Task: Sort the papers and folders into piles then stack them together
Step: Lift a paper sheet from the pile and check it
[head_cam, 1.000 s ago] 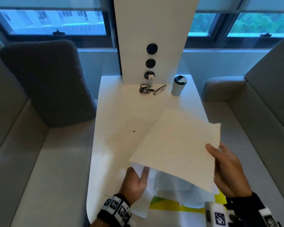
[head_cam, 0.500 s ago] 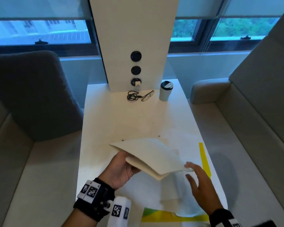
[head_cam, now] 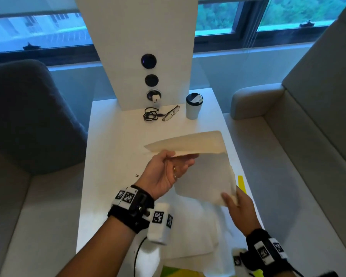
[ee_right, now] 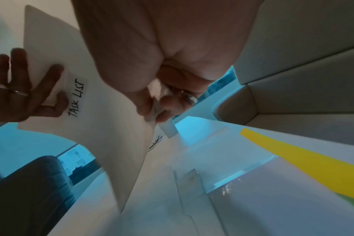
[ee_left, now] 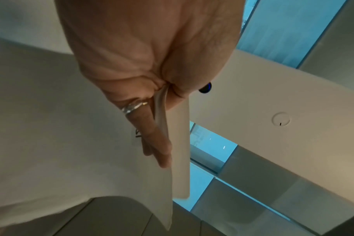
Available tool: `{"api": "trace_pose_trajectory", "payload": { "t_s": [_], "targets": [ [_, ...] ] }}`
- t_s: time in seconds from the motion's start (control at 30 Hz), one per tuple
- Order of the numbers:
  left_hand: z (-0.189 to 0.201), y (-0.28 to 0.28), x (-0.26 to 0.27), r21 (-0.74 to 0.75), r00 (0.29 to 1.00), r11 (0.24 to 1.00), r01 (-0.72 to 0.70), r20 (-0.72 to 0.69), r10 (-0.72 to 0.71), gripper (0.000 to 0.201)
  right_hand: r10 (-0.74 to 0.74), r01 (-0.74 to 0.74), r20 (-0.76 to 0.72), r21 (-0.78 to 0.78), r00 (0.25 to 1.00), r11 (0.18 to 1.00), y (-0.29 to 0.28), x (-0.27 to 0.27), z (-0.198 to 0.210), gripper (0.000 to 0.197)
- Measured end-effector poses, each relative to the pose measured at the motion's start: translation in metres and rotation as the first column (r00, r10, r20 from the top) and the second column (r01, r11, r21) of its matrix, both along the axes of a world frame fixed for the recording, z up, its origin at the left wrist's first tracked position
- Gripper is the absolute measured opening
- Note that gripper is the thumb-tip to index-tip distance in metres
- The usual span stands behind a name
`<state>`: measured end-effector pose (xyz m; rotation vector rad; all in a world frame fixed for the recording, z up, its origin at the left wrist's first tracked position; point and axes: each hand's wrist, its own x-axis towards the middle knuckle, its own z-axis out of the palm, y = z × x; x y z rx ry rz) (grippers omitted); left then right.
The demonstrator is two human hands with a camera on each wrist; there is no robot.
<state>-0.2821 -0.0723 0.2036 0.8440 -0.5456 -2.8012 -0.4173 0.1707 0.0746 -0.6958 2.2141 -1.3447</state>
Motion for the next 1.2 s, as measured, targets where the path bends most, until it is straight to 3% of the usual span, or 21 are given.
{"api": "trace_pose_trajectory", "payload": {
  "t_s": [0.07, 0.13, 0.23, 0.3, 0.4, 0.47, 0.53, 0.6, 0.73, 0.83, 0.93, 1.03, 1.2],
  "targets": [
    [-0.004, -0.004, -0.005, -0.072, 0.999, 0.997, 0.025, -0.037, -0.028, 0.039, -0.063, 0.067, 0.06, -0.074, 0.996, 0.995, -0.007, -0.018, -0.006, 0.017],
    [-0.014, -0.008, -0.001, -0.162, 0.999, 0.986, 0.037, 0.02, -0.034, 0.041, -0.105, 0.121, 0.159, -0.094, 0.982, 0.988, -0.016, -0.039, -0.013, 0.007],
    [-0.045, -0.007, 0.019, -0.301, 0.966, 0.949, 0.092, 0.258, -0.012, 0.038, -0.158, 0.16, 0.274, 0.014, 0.949, 0.987, -0.03, -0.081, -0.04, 0.008],
    [-0.08, -0.002, 0.045, -0.399, 0.881, 0.895, 0.198, 0.473, 0.015, 0.037, -0.201, 0.172, 0.323, 0.114, 0.925, 0.978, -0.038, -0.111, -0.065, 0.021],
    [-0.137, 0.01, 0.1, -0.475, 0.668, 0.717, 0.51, 0.744, 0.019, 0.044, -0.265, 0.197, 0.359, 0.217, 0.895, 0.956, -0.044, -0.148, -0.097, 0.051],
    [-0.174, 0.017, 0.141, -0.375, 0.436, 0.507, 0.776, 0.9, -0.002, 0.051, -0.307, 0.231, 0.364, 0.237, 0.879, 0.944, -0.048, -0.166, -0.112, 0.053],
    [-0.206, 0.027, 0.184, -0.194, 0.187, 0.319, 0.928, 0.981, 0.052, 0.052, -0.335, 0.26, 0.396, 0.232, 0.855, 0.937, -0.058, -0.172, -0.108, 0.054],
    [-0.222, 0.038, 0.218, -0.102, 0.062, 0.272, 0.957, 0.986, 0.153, 0.061, -0.34, 0.263, 0.469, 0.222, 0.815, 0.939, -0.066, -0.172, -0.104, 0.065],
    [-0.225, 0.063, 0.256, -0.185, 0.09, 0.394, 0.9, 0.965, 0.248, 0.082, -0.455, 0.364, 0.42, 0.28, 0.785, 0.888, -0.06, -0.158, -0.119, 0.068],
    [-0.23, 0.073, 0.269, -0.219, 0.127, 0.328, 0.919, 0.952, 0.28, 0.104, -0.478, 0.374, 0.199, 0.401, 0.855, 0.836, -0.039, -0.114, -0.115, 0.062],
    [-0.235, 0.079, 0.274, -0.215, 0.134, 0.288, 0.933, 0.952, 0.277, 0.112, -0.265, 0.166, 0.197, 0.409, 0.944, 0.897, -0.019, -0.034, -0.097, 0.056],
    [-0.224, 0.085, 0.271, -0.235, 0.169, 0.276, 0.932, 0.955, 0.244, 0.11, -0.022, -0.099, 0.235, 0.49, 0.972, 0.866, 0.004, 0.029, -0.105, 0.073],
    [-0.218, 0.088, 0.284, -0.279, 0.227, 0.199, 0.939, 0.941, 0.249, 0.104, 0.014, -0.088, 0.132, 0.572, 0.991, 0.816, 0.01, 0.069, -0.105, 0.075]
  ]
}}
